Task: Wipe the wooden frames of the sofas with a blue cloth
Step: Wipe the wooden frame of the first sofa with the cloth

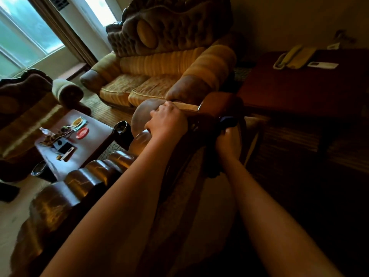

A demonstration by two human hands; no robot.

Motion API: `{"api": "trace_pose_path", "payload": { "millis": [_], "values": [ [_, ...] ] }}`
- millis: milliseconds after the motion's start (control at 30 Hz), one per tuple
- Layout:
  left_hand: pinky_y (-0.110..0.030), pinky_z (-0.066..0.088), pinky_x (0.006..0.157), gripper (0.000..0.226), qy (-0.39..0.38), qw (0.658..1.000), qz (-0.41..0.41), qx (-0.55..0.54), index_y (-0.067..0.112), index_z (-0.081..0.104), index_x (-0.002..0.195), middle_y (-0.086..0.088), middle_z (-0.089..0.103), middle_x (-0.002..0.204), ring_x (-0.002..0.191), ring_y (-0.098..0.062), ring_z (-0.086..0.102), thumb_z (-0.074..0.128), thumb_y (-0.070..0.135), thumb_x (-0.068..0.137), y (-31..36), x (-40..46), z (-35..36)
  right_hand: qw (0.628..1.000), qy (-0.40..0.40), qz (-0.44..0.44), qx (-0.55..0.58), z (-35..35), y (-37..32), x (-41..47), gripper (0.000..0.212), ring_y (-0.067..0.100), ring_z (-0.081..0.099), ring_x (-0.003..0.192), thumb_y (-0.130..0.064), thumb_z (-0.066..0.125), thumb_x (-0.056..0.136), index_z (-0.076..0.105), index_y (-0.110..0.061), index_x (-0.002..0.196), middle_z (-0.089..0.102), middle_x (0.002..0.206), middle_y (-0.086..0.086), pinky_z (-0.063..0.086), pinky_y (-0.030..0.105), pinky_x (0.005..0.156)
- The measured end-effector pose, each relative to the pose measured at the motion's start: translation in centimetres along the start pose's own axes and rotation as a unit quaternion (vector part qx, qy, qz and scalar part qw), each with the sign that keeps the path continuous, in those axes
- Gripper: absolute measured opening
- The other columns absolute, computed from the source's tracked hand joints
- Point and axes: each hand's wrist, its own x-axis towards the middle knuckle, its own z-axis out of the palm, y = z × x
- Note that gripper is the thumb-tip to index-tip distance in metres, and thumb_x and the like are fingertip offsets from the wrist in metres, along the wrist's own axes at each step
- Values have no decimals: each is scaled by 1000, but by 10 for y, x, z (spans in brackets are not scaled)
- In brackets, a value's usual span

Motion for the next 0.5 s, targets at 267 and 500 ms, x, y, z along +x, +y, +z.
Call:
{"api": "trace_pose_path", "payload": {
  "millis": [267, 500],
  "values": [
    [-56, 40, 98, 46, 34, 999, 14, -38, 5, 33, 138, -16, 43, 139, 127, -37, 39, 44, 18, 95, -4, -4, 1, 992, -20, 34, -117, -2, -5, 5, 38, 35, 42, 123, -4, 35, 97, 37, 7, 134, 44, 133, 22, 33, 33, 93],
    [-48, 44, 94, 30, 74, 988, -59, -122, 0, 48, 118, -20, 58, 120, 113, -37, 53, 44, 10, 91, -5, -8, -5, 989, -71, -74, -107, 8, -1, -47, 22, 31, 58, 104, -9, 50, 95, 56, 2, 112, 62, 107, 18, 46, 41, 86]
  ]
}}
